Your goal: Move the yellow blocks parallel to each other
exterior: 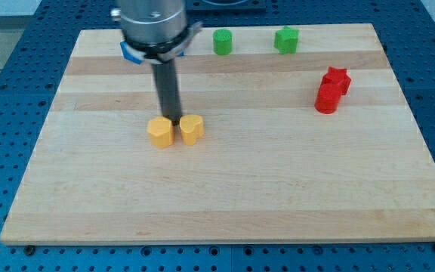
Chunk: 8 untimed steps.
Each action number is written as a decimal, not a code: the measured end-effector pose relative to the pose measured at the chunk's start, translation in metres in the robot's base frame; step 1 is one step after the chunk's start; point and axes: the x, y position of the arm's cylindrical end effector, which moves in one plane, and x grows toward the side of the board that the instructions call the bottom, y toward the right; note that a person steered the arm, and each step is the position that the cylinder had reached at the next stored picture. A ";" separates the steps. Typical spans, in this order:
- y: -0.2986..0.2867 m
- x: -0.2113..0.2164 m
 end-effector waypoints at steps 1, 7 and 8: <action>-0.015 0.001; 0.018 0.049; 0.033 0.096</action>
